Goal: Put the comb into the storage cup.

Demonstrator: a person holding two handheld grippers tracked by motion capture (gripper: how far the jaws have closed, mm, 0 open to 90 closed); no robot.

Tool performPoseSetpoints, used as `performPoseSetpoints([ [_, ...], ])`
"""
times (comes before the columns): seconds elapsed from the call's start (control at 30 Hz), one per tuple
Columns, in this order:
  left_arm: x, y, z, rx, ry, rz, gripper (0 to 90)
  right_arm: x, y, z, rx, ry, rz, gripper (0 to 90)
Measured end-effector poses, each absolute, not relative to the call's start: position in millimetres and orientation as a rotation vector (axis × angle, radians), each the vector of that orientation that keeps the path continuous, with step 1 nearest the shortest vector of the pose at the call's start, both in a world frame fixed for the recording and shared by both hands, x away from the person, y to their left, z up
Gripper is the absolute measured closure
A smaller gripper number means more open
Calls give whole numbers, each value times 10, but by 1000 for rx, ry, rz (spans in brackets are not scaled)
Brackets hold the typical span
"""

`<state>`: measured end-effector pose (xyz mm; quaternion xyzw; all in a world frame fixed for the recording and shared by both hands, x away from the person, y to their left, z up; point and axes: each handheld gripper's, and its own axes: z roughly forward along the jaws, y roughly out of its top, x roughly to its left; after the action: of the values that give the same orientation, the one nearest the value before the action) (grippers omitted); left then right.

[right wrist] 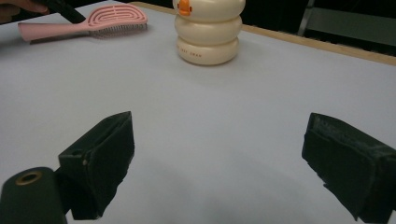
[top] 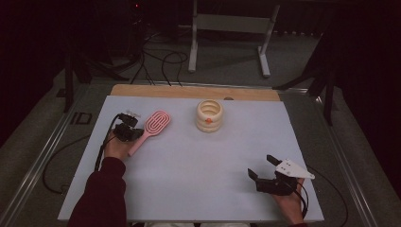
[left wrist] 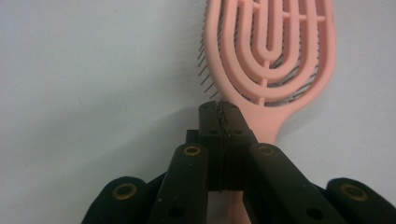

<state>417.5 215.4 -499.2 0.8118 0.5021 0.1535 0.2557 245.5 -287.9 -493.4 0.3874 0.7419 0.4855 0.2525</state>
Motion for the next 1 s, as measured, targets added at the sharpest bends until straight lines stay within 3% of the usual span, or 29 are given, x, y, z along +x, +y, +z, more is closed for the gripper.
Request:
performPoseSetpoints([
  [0.33, 4142, 2239, -4930, 2113, 1389, 450, 791, 2456, -2883, -4935, 1053, 2017, 1321, 93],
  [0.5, 4013, 2293, -4786, 2017, 1305, 445, 715, 2457, -2886, -4935, 1050, 2015, 1323, 93],
  [0.63, 3817, 2280, -4661, 2010, 1197, 481, 592, 2461, -2889, -4936, 1047, 2014, 1324, 92],
  [0.87, 3360, 2382, -4550, 1920, 1145, 590, 251, 2480, -2896, -4926, 1048, 2008, 1330, 92],
  [1.0, 3117, 2445, -4583, 1853, 1130, 618, 149, 2497, -2895, -4909, 1045, 2000, 1347, 92],
])
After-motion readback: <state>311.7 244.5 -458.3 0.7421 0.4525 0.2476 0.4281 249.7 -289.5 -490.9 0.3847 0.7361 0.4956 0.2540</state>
